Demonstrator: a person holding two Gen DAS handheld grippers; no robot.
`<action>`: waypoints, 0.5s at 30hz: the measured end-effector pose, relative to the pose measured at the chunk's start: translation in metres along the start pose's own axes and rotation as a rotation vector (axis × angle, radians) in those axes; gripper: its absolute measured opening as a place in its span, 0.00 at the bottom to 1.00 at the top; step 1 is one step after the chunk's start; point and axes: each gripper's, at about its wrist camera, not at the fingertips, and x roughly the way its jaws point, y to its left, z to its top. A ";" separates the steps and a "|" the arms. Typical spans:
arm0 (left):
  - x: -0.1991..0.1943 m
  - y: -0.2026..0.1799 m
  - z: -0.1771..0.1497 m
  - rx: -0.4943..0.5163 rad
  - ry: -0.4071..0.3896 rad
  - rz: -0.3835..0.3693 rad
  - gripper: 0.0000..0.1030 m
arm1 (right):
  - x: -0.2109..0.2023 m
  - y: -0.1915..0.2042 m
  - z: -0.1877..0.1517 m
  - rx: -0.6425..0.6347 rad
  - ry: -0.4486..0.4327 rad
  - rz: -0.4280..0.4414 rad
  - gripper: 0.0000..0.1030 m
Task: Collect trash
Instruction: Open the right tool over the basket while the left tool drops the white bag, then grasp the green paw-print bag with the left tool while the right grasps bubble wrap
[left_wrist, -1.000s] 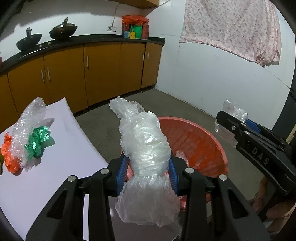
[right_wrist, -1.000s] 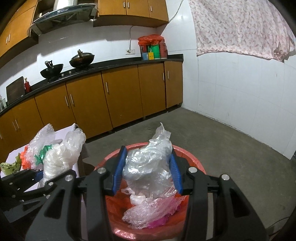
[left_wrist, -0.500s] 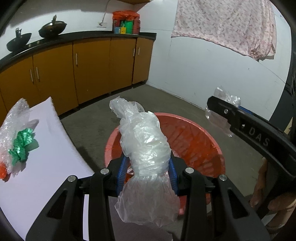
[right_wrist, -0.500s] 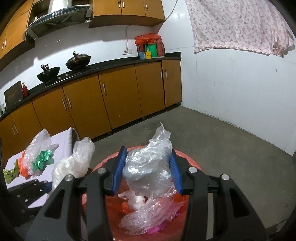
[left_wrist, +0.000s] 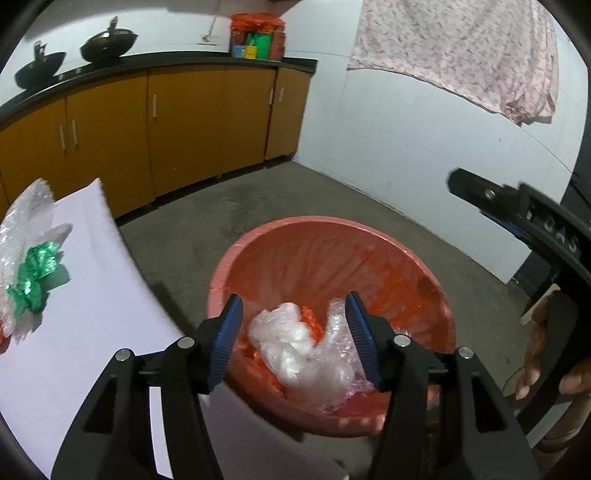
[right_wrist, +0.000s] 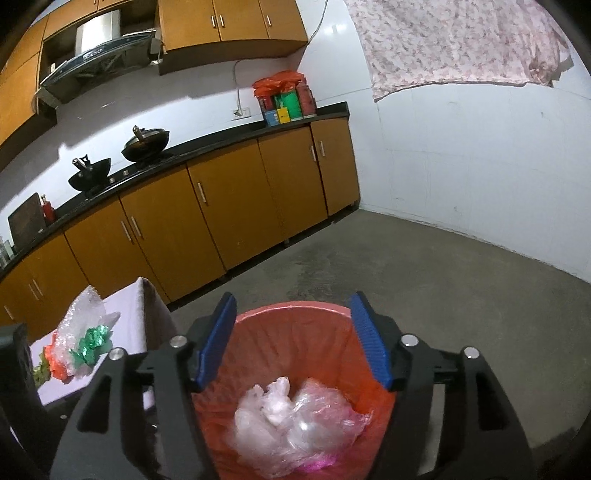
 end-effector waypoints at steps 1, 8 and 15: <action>-0.003 0.003 -0.001 -0.007 -0.005 0.009 0.60 | -0.003 0.003 -0.002 -0.018 -0.012 -0.020 0.74; -0.032 0.032 -0.008 -0.057 -0.053 0.123 0.68 | -0.014 0.028 -0.006 -0.101 -0.063 -0.064 0.93; -0.078 0.086 -0.032 -0.118 -0.086 0.334 0.77 | -0.016 0.060 -0.019 -0.119 -0.037 -0.033 0.96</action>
